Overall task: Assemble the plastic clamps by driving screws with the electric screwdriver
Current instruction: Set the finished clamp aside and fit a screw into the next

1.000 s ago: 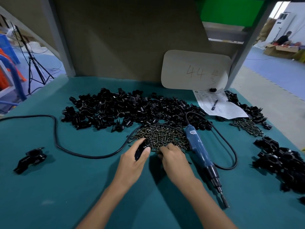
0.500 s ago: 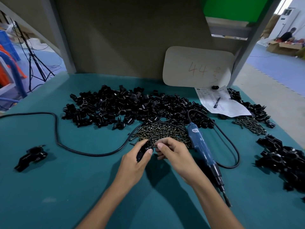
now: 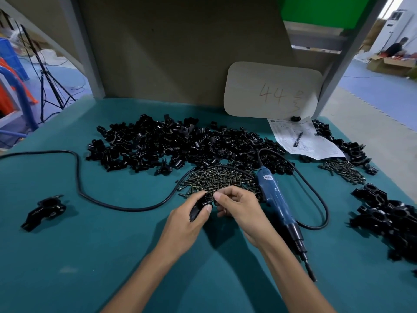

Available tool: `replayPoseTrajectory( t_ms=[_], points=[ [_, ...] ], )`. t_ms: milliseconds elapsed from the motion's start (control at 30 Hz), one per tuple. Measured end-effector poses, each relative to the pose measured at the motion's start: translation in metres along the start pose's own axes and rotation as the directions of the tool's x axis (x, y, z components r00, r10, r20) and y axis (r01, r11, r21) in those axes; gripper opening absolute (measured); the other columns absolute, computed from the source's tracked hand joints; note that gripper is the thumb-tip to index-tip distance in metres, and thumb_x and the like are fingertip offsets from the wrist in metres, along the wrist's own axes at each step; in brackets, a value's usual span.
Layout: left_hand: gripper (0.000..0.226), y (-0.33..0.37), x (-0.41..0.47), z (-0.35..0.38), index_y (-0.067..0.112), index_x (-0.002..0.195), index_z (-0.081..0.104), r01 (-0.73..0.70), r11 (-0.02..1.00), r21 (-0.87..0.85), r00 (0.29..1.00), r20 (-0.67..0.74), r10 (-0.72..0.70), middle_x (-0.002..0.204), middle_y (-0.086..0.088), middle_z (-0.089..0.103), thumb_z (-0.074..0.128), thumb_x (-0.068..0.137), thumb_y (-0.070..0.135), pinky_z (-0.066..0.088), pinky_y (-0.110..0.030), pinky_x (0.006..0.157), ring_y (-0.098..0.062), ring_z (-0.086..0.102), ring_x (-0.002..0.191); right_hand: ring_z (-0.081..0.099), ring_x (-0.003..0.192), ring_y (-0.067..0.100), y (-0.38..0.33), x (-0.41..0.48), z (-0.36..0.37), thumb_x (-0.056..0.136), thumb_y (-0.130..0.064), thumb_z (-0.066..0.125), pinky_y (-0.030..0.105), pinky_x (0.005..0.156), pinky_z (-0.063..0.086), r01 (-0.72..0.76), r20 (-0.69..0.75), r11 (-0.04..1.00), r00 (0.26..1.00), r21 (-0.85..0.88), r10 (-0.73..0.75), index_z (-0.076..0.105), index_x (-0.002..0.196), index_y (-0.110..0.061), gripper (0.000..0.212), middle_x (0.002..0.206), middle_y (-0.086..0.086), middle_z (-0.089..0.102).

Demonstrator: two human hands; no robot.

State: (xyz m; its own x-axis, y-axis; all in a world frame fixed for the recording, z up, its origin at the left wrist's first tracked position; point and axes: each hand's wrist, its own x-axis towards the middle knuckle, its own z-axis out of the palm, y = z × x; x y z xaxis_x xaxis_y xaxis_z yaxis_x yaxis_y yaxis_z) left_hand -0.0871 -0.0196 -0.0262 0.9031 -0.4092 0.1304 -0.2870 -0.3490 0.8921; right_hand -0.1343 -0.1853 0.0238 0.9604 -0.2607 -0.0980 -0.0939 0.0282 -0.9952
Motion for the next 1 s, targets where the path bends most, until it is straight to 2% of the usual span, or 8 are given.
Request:
replayPoseTrajectory(
  t_ms=[167,333,533,667,767,867,933,1000],
  points=[
    [0.057,0.001,-0.002,0.000,0.046,0.135,0.051,-0.001,1.000,0.006,1.000,-0.028,0.002,0.118,0.029,0.062,0.048,0.085,0.071,0.046,-0.013,0.089,0.009,0.058,0.109,0.061,0.064,0.012,0.000,-0.001,0.005,0.096,-0.018,0.071,0.023,0.059,0.053,-0.058,-0.007,0.997,0.998,0.043,0.059,0.069,0.088,0.000,0.019,0.070,0.003,0.066],
    [0.044,0.006,-0.002,-0.003,0.058,0.127,0.045,-0.003,1.000,0.018,0.999,-0.040,0.004,0.107,0.042,0.058,0.046,0.085,0.071,0.042,-0.005,0.077,0.012,0.058,0.100,0.064,0.071,0.010,0.001,0.001,-0.003,0.099,-0.013,0.066,0.023,0.065,0.054,-0.030,0.105,0.999,0.994,-0.030,0.033,0.072,0.095,-0.005,0.010,0.076,-0.002,0.069],
    [0.051,0.003,-0.002,-0.001,0.046,0.132,0.052,-0.012,1.000,-0.004,1.000,-0.014,0.011,0.106,0.027,0.066,0.047,0.086,0.068,0.046,-0.013,0.080,0.004,0.062,0.099,0.049,0.065,0.011,0.004,0.005,0.000,0.104,-0.047,0.049,0.038,0.062,0.044,0.131,0.149,0.850,0.987,-0.511,-0.062,0.053,0.075,-0.022,0.038,0.065,-0.009,0.052],
    [0.047,0.003,-0.003,-0.001,0.051,0.127,0.050,0.000,1.000,0.005,1.000,-0.009,0.000,0.094,0.026,0.067,0.046,0.085,0.070,0.043,-0.010,0.072,0.006,0.062,0.092,0.047,0.064,0.010,-0.003,0.007,-0.007,0.103,-0.042,0.047,0.032,0.059,0.041,0.050,0.240,0.903,0.969,-0.426,0.059,0.051,0.074,-0.023,0.035,0.069,-0.007,0.049],
    [0.045,0.003,-0.003,-0.001,0.055,0.127,0.043,-0.018,0.999,0.035,1.000,0.000,0.018,0.100,0.025,0.066,0.044,0.085,0.072,0.042,-0.008,0.074,0.007,0.061,0.095,0.042,0.058,0.008,-0.006,0.003,-0.006,0.107,-0.044,0.045,0.031,0.057,0.036,0.088,0.262,0.897,0.965,-0.433,0.031,0.047,0.067,-0.024,0.045,0.061,-0.010,0.045],
    [0.042,0.003,-0.004,-0.001,0.057,0.127,0.042,-0.032,0.998,0.049,0.999,0.011,0.032,0.094,0.030,0.065,0.044,0.087,0.072,0.042,-0.008,0.069,0.009,0.060,0.088,0.058,0.064,0.011,-0.009,0.000,-0.019,0.097,-0.066,0.042,0.035,0.063,0.048,0.125,0.109,0.741,0.992,-0.660,-0.070,0.056,0.070,-0.025,0.050,0.067,-0.009,0.061],
    [0.038,0.004,-0.004,-0.001,0.059,0.125,0.042,-0.024,0.999,0.036,1.000,0.014,0.023,0.093,0.033,0.063,0.044,0.088,0.071,0.041,-0.009,0.063,0.009,0.059,0.078,0.061,0.090,0.016,-0.011,0.000,-0.047,0.094,-0.068,0.048,0.037,0.076,0.050,0.042,-0.086,0.486,0.967,-0.873,-0.239,0.063,0.097,-0.029,0.042,0.096,-0.006,0.065],
    [0.038,0.005,-0.004,0.000,0.058,0.124,0.042,-0.018,1.000,0.025,1.000,0.022,0.018,0.094,0.036,0.061,0.043,0.088,0.072,0.041,-0.009,0.060,0.008,0.059,0.074,0.053,0.113,0.030,-0.013,0.000,-0.077,0.094,-0.060,0.059,0.043,0.093,0.044,-0.161,-0.210,0.220,0.953,-0.962,-0.220,0.050,0.134,-0.021,0.057,0.126,0.007,0.058]
  ],
)
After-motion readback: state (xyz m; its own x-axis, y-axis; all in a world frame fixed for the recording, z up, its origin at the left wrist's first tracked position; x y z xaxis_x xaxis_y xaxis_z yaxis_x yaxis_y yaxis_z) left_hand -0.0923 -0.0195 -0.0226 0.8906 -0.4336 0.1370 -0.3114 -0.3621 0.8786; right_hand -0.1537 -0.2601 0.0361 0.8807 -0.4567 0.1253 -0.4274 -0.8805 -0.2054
